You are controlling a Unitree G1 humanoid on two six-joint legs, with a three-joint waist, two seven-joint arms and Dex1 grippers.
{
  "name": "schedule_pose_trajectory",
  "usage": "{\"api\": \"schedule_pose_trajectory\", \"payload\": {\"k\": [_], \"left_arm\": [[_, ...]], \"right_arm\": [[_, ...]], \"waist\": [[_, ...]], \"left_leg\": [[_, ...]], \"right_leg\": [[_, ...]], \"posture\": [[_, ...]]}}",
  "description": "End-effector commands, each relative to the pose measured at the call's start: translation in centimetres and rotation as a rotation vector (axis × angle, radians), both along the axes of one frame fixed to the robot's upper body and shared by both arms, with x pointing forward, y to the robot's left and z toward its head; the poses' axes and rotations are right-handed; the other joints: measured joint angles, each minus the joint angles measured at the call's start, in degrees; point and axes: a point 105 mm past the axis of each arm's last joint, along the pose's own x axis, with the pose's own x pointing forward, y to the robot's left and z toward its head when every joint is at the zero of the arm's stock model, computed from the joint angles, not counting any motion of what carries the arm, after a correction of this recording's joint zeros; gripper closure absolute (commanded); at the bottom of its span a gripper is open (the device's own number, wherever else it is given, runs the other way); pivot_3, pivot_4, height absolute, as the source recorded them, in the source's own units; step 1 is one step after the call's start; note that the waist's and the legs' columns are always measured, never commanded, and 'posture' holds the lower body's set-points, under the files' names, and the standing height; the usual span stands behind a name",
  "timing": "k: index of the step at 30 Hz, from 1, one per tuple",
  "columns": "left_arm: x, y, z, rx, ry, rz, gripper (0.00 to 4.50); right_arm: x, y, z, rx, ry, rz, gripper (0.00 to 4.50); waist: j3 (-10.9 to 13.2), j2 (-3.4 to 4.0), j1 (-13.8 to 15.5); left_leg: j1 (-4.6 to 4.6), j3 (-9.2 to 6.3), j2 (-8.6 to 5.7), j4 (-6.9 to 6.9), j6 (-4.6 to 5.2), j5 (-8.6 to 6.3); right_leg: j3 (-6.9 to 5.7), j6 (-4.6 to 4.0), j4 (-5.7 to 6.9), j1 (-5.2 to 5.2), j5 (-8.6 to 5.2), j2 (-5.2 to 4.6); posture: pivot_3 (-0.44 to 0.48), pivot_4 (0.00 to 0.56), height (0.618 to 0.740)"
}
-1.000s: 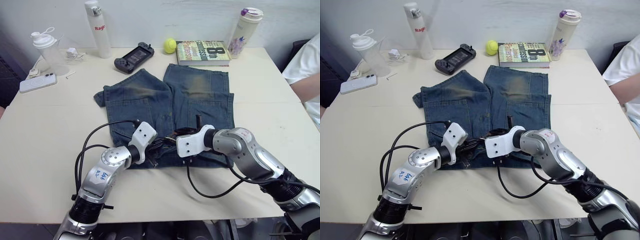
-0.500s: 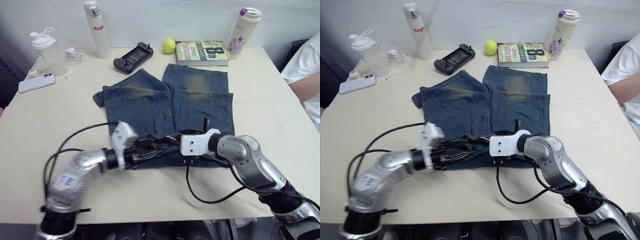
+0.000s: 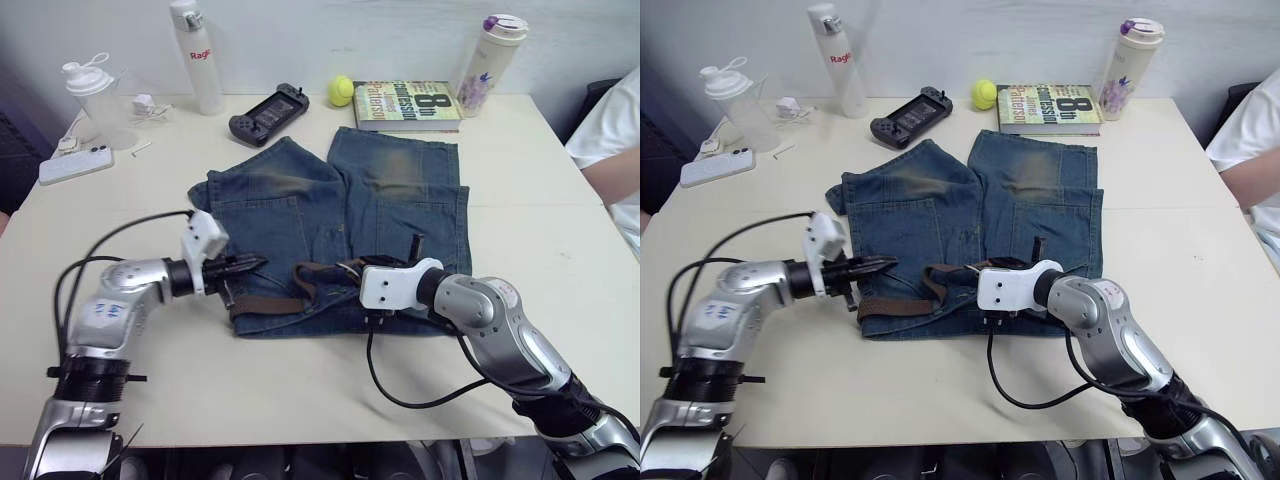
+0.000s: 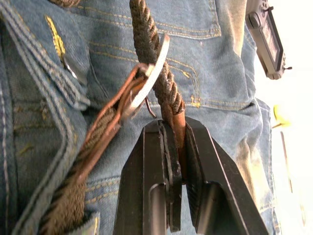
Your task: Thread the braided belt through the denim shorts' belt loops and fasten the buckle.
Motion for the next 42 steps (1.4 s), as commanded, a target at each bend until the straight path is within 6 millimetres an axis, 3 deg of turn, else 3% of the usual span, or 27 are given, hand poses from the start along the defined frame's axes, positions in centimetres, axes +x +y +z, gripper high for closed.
{"api": "schedule_pose_trajectory", "payload": {"k": [1,6,12,16,20,23,26,28,34,38,42], "left_arm": [[-0.3,0.5,-2.2,0.135,0.007,-0.079,4.46],[-0.8,2.1,-4.9,0.266,0.018,-0.111,4.46],[-0.9,2.5,-6.0,0.302,-0.015,-0.128,4.46],[-1.2,2.3,-6.3,0.294,-0.018,-0.135,4.46],[-1.4,2.0,-6.4,0.280,-0.017,-0.134,4.46],[-1.4,1.9,-6.4,0.267,-0.022,-0.131,4.46],[-1.2,1.6,-6.0,0.246,-0.039,-0.122,4.46],[-1.2,1.5,-5.8,0.242,-0.047,-0.120,4.46],[-0.8,1.0,-1.7,0.137,-0.183,-0.105,4.46],[-1.2,0.5,2.7,0.005,-0.270,-0.085,3.25],[-2.3,-0.9,7.2,-0.128,-0.272,-0.108,1.51]], "right_arm": [[-0.4,-0.2,2.4,0.027,-0.092,0.001,4.50],[-0.7,-2.1,4.4,0.083,-0.135,-0.051,4.50],[-1.7,-6.2,7.5,0.160,-0.159,-0.124,4.50],[-1.5,-9.1,8.5,0.154,-0.167,-0.210,4.50],[-1.0,-10.5,9.9,0.209,-0.202,-0.278,4.50],[-1.1,-9.7,9.9,0.212,-0.198,-0.248,4.50],[-1.7,-7.4,7.9,0.188,-0.140,-0.154,4.50],[-1.8,-6.9,7.6,0.191,-0.131,-0.138,4.50],[-2.1,-3.9,6.1,0.111,-0.124,-0.015,4.50],[-1.9,-2.1,6.4,0.122,-0.154,0.037,4.50],[-1.7,-1.2,6.5,0.095,-0.186,0.067,4.50]], "waist": [[0.0,0.00,0.0],[0.0,0.00,0.2],[0.0,0.01,0.1],[0.0,0.01,0.1],[0.0,0.03,0.0],[0.0,0.04,0.0],[0.0,0.03,0.1],[0.0,0.04,0.1],[0.0,0.04,-0.1],[0.0,0.01,-0.3],[0.0,-0.02,0.2]], "left_leg": [[0.00,0.04,0.04,0.00,-0.01,0.01],[0.03,0.06,0.06,0.03,-0.03,0.01],[0.23,0.06,0.06,0.02,0.00,0.00],[0.48,0.08,0.09,-0.04,0.04,-0.03],[0.53,0.12,0.10,-0.04,0.08,-0.06],[0.54,0.14,0.10,-0.04,0.08,-0.06],[0.54,0.14,0.10,-0.03,0.09,-0.07],[0.55,0.14,0.10,-0.03,0.10,-0.07],[0.53,0.16,0.11,-0.04,0.09,-0.07],[0.30,0.12,0.11,0.03,0.08,-0.07],[0.00,-0.01,0.09,0.17,0.07,-0.06]], "right_leg": [[0.02,0.00,0.04,-0.05,0.00,0.03],[0.05,0.00,0.12,-0.06,0.00,0.00],[0.05,0.00,0.14,0.12,0.00,-0.02],[0.08,0.00,-0.06,0.34,0.00,-0.03],[0.13,0.00,-0.03,0.37,0.00,-0.03],[0.15,0.00,-0.01,0.36,0.00,-0.03],[0.15,0.00,-0.01,0.38,0.00,-0.04],[0.15,0.00,-0.02,0.39,0.00,-0.05],[0.17,0.00,0.01,0.33,0.00,-0.04],[0.14,0.00,0.14,0.17,0.00,-0.04],[0.09,0.00,0.23,-0.02,0.00,-0.07]], "posture": [[0.000,0.150,0.740],[0.000,0.150,0.740],[0.000,0.150,0.740],[0.000,0.150,0.740],[0.000,0.150,0.740],[0.000,0.150,0.740],[0.000,0.150,0.740],[0.000,0.150,0.740],[0.000,0.150,0.740],[0.000,0.150,0.740],[0.000,0.150,0.740]]}}
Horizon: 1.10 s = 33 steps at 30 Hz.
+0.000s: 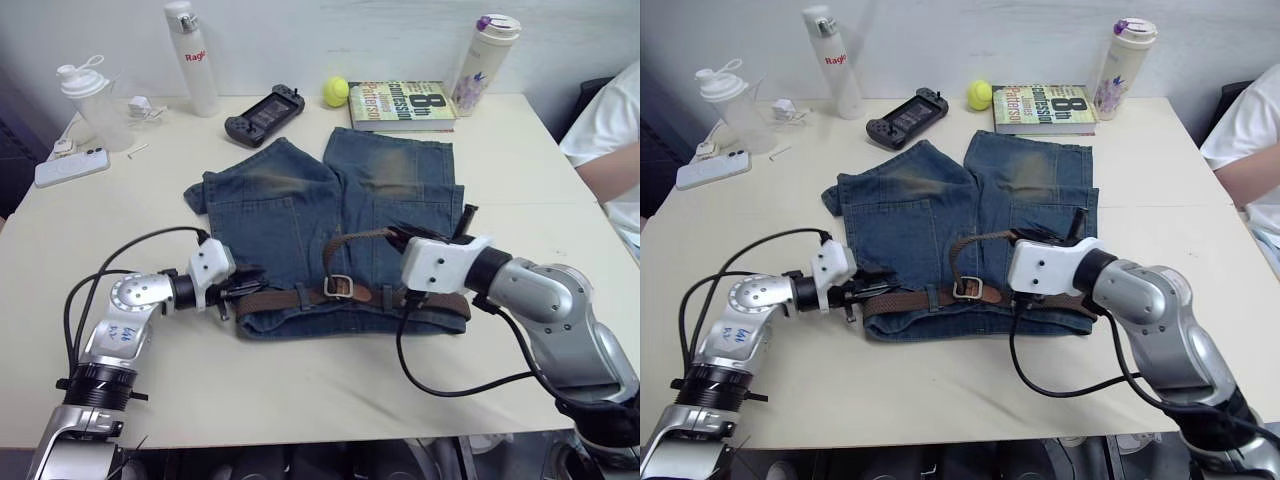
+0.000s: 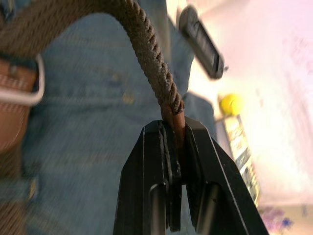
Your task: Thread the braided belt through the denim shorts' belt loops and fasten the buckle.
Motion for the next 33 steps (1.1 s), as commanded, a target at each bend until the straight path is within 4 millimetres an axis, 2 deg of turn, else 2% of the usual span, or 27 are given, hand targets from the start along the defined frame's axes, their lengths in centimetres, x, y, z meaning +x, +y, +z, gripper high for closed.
{"api": "schedule_pose_trajectory", "payload": {"k": [1,3,5,7,12,18,26,29,30,31,32,33], "left_arm": [[-1.1,-1.1,4.4,-0.099,-0.029,-0.045,1.07],[-1.6,-2.6,5.9,-0.145,-0.021,-0.086,0.22],[-2.4,-4.4,6.5,-0.162,-0.013,-0.130,0.22],[-2.9,-5.7,6.0,-0.126,-0.018,-0.140,0.22],[-2.1,-7.6,4.5,-0.045,-0.080,-0.094,0.22],[-0.8,-8.0,3.7,0.051,-0.178,-0.035,0.22],[-0.3,-8.3,3.4,0.056,-0.206,-0.002,0.22],[-0.4,-8.0,3.3,0.057,-0.205,0.003,0.88],[-0.6,-7.9,3.2,0.058,-0.202,0.000,1.28],[-0.7,-7.9,3.2,0.057,-0.199,0.000,1.38],[-0.8,-7.8,3.1,0.056,-0.196,0.004,2.02],[-0.8,-7.7,3.1,0.054,-0.194,0.008,2.32]], "right_arm": [[0.0,0.6,0.9,-0.031,-0.077,0.022,4.50],[0.1,1.2,0.7,-0.053,-0.090,0.045,4.50],[0.2,1.7,0.6,-0.069,-0.095,0.063,4.50],[0.4,2.1,0.6,-0.083,-0.108,0.075,4.50],[0.5,3.3,1.0,-0.091,-0.136,0.109,4.50],[0.4,3.8,1.2,-0.086,-0.144,0.127,4.50],[0.2,4.0,1.3,-0.076,-0.146,0.132,4.50],[0.2,4.0,1.3,-0.078,-0.145,0.129,4.50],[0.2,3.9,1.3,-0.078,-0.145,0.127,4.50],[0.3,3.9,1.3,-0.078,-0.144,0.125,4.50],[0.3,3.8,1.3,-0.078,-0.144,0.123,4.50],[0.3,3.8,1.3,-0.078,-0.143,0.121,4.50]], "waist": [[0.0,0.00,0.3],[0.0,0.00,0.3],[0.0,0.00,0.2],[0.0,0.00,0.2],[0.0,0.00,0.1],[0.0,0.00,0.2],[0.0,0.00,0.2],[0.0,0.00,0.2],[0.0,0.00,0.2],[0.0,0.00,0.1],[0.0,0.00,0.1],[0.0,0.00,0.1]], "left_leg": [[0.00,-0.01,-0.02,0.02,0.00,0.00],[0.02,-0.05,-0.05,0.04,0.01,0.00],[0.02,-0.06,-0.07,0.04,0.01,0.00],[0.03,-0.05,-0.07,0.00,0.00,0.00],[0.04,-0.02,-0.03,0.00,-0.06,0.04],[0.04,-0.01,-0.04,-0.02,-0.06,0.05],[0.02,-0.02,-0.04,0.00,-0.06,0.05],[0.03,-0.03,-0.04,0.00,-0.06,0.05],[0.03,-0.03,-0.04,-0.01,-0.06,0.05],[0.03,-0.03,-0.04,-0.01,-0.06,0.05],[0.03,-0.02,-0.03,-0.01,-0.06,0.05],[0.03,-0.02,-0.03,-0.01,-0.06,0.05]], "right_leg": [[0.00,0.00,0.00,0.02,0.00,0.00],[-0.01,0.00,-0.03,0.08,0.00,-0.02],[-0.02,0.00,-0.05,0.10,0.00,-0.02],[-0.01,0.00,-0.07,0.10,0.00,0.00],[0.00,0.00,-0.04,0.06,0.00,0.08],[0.00,0.00,-0.07,0.06,0.00,0.07],[-0.01,0.00,-0.06,0.06,0.00,0.06],[-0.02,0.00,-0.05,0.06,0.00,0.06],[-0.02,0.00,-0.05,0.06,0.00,0.06],[-0.01,0.00,-0.05,0.06,0.00,0.06],[-0.01,0.00,-0.05,0.05,0.00,0.06],[-0.01,0.00,-0.04,0.05,0.00,0.06]], "posture": [[0.000,0.150,0.740],[0.000,0.150,0.740],[0.000,0.150,0.740],[0.000,0.150,0.740],[0.000,0.150,0.740],[0.000,0.150,0.740],[0.000,0.150,0.740],[0.000,0.150,0.740],[0.000,0.150,0.740],[0.000,0.150,0.740],[0.000,0.150,0.740],[0.000,0.150,0.740]]}}
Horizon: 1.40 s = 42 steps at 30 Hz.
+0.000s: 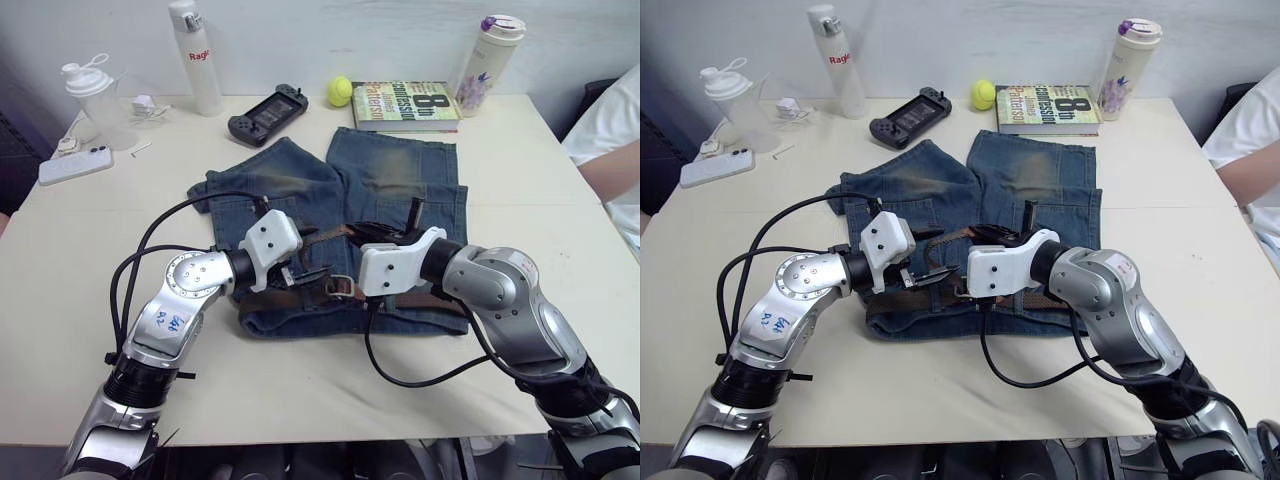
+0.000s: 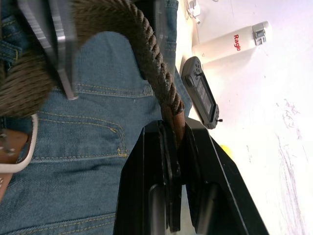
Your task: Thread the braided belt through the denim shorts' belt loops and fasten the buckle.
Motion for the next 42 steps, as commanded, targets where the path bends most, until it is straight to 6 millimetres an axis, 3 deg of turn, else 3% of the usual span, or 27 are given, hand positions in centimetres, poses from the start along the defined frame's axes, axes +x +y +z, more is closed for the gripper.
{"api": "schedule_pose_trajectory", "payload": {"k": [1,5,13,17,20,24,27,31,37,42], "left_arm": [[-0.4,0.4,1.1,-0.014,-0.048,0.008,2.69],[-0.4,0.6,0.9,-0.015,-0.042,0.029,4.35],[-0.5,-0.1,1.2,-0.072,-0.033,0.014,4.46],[-0.3,-0.1,1.5,-0.147,0.007,0.025,4.50],[-0.2,-0.1,2.1,-0.284,0.068,0.024,4.50],[-0.2,0.3,2.2,-0.439,0.164,0.020,4.50],[-0.4,0.5,2.0,-0.454,0.185,0.018,4.50],[-0.4,0.4,2.1,-0.474,0.195,0.016,4.50],[-0.5,0.1,2.2,-0.482,0.200,0.011,4.50],[-0.4,0.1,2.6,-0.484,0.190,0.017,4.50]], "right_arm": [[-0.6,0.2,1.2,0.014,-0.050,0.017,4.50],[-0.7,0.2,1.1,0.021,-0.041,0.019,4.50],[-0.7,0.4,1.3,0.125,0.026,0.004,4.50],[-0.2,-0.3,1.7,0.306,0.125,-0.073,2.93],[-0.2,-1.9,0.4,0.448,0.341,-0.153,1.55],[-0.5,-3.4,0.1,0.662,0.509,-0.201,1.55],[-0.7,-3.6,-0.7,0.719,0.596,-0.225,2.50],[-1.3,-1.7,-2.4,0.744,0.749,-0.197,4.48],[-1.8,0.8,-6.1,0.652,0.876,-0.230,4.48],[-1.4,0.7,-9.2,0.590,0.942,-0.338,4.48]], "waist": [[0.0,0.00,0.1],[0.0,0.00,0.1],[0.0,0.00,0.1],[0.0,0.00,0.1],[0.0,0.00,0.3],[0.0,0.00,0.2],[0.0,0.00,-0.1],[0.0,0.00,0.0],[0.0,0.00,0.0],[0.0,0.00,0.0]], "left_leg": [[0.00,0.00,0.00,0.00,0.00,0.00],[0.00,-0.01,-0.01,0.01,0.00,0.00],[0.00,-0.01,-0.01,0.01,0.00,0.00],[0.00,-0.02,0.00,0.01,0.00,0.00],[-0.01,-0.03,-0.01,0.02,0.00,0.00],[-0.01,-0.10,-0.03,0.04,0.02,-0.01],[0.00,-0.10,-0.01,0.01,0.02,0.00],[0.01,-0.09,-0.01,-0.07,-0.02,0.01],[0.00,-0.08,-0.03,-0.07,-0.01,0.01],[0.00,-0.08,-0.06,-0.05,-0.01,0.01]], "right_leg": [[-0.01,0.00,0.01,-0.01,0.00,0.00],[0.00,0.00,0.01,0.00,0.00,-0.01],[-0.01,0.00,0.01,0.01,0.00,-0.01],[-0.01,0.00,0.03,0.00,0.00,0.00],[-0.01,0.00,0.05,0.02,0.00,-0.02],[-0.01,0.00,0.05,0.07,0.00,-0.04],[-0.01,0.00,0.06,0.04,0.00,-0.01],[0.00,0.00,0.06,0.00,0.00,0.01],[0.03,0.00,0.05,-0.02,0.00,-0.01],[0.03,0.00,0.05,-0.01,0.00,-0.02]], "posture": [[0.000,0.150,0.740],[0.000,0.150,0.740],[0.000,0.150,0.740],[0.000,0.150,0.740],[0.000,0.150,0.740],[0.000,0.150,0.740],[0.000,0.150,0.740],[0.000,0.150,0.740],[0.000,0.150,0.740],[0.000,0.150,0.740]]}}
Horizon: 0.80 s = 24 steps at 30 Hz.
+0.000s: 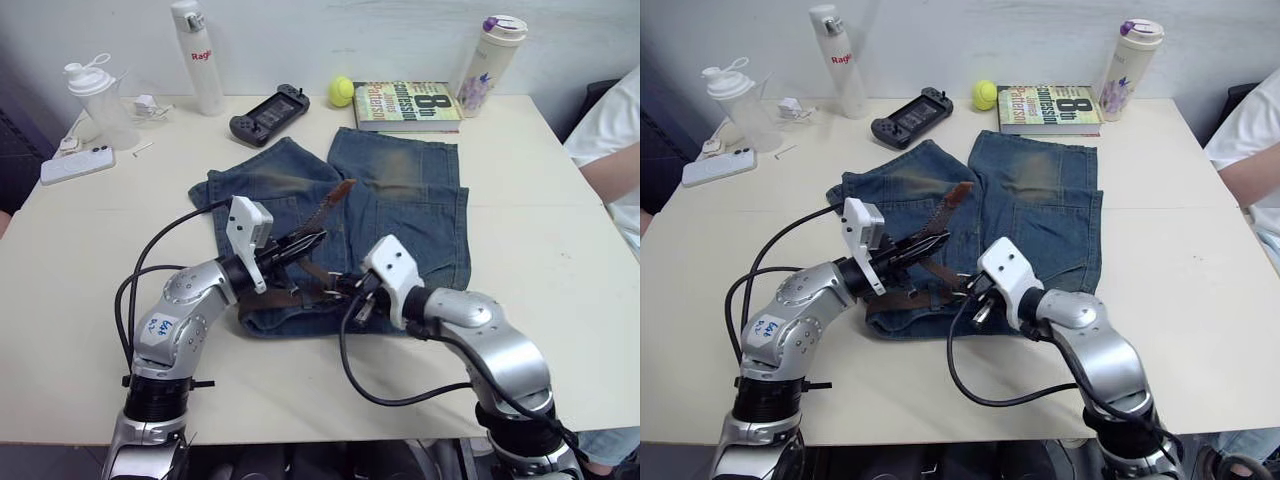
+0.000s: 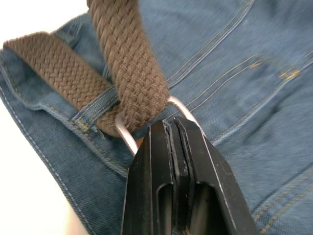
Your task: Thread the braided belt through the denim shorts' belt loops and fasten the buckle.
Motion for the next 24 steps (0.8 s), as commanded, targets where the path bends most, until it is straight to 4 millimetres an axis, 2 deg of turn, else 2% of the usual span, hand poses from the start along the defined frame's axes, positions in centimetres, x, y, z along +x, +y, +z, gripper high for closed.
{"api": "schedule_pose_trajectory", "payload": {"k": [1,3,9,18,24], "left_arm": [[-0.3,0.1,1.8,-0.042,-0.057,-0.003,4.50],[-0.3,0.3,2.4,-0.069,-0.061,0.002,4.50],[-0.2,1.8,3.0,-0.116,-0.040,0.025,4.50],[-0.6,2.6,0.7,-0.024,-0.003,0.036,4.50],[-0.6,2.7,0.4,-0.014,-0.002,0.042,4.50]], "right_arm": [[-0.2,-0.8,-2.8,-0.089,0.075,-0.037,4.48],[-0.4,-1.1,-4.0,-0.129,0.107,-0.043,4.48],[-0.5,-1.5,-5.3,-0.166,0.130,-0.062,4.48],[-0.1,-1.0,-0.7,-0.027,-0.015,-0.054,4.48],[-0.1,-2.0,0.3,-0.028,-0.032,-0.095,4.48]], "waist": [[0.0,0.00,0.0],[0.0,0.00,0.0],[-0.1,-0.08,0.0],[-0.1,-0.10,0.1],[-0.1,-0.10,0.1]], "left_leg": [[0.00,0.00,0.00,-0.01,0.00,0.00],[0.00,0.00,0.00,-0.02,0.00,0.00],[0.06,-0.02,0.01,-0.01,0.00,0.00],[0.05,-0.04,0.00,-0.03,0.01,-0.01],[0.02,-0.03,0.00,-0.06,0.02,-0.02]], "right_leg": [[0.00,0.00,0.00,-0.01,0.00,0.00],[0.00,0.00,-0.02,0.00,0.00,0.00],[-0.01,0.00,-0.08,0.08,0.00,0.00],[-0.03,0.00,-0.23,0.09,0.00,-0.01],[-0.02,0.00,-0.26,0.07,0.00,-0.02]], "posture": [[0.000,0.150,0.740],[0.000,0.150,0.740],[0.000,0.150,0.740],[0.000,0.150,0.740],[0.000,0.150,0.740]]}}
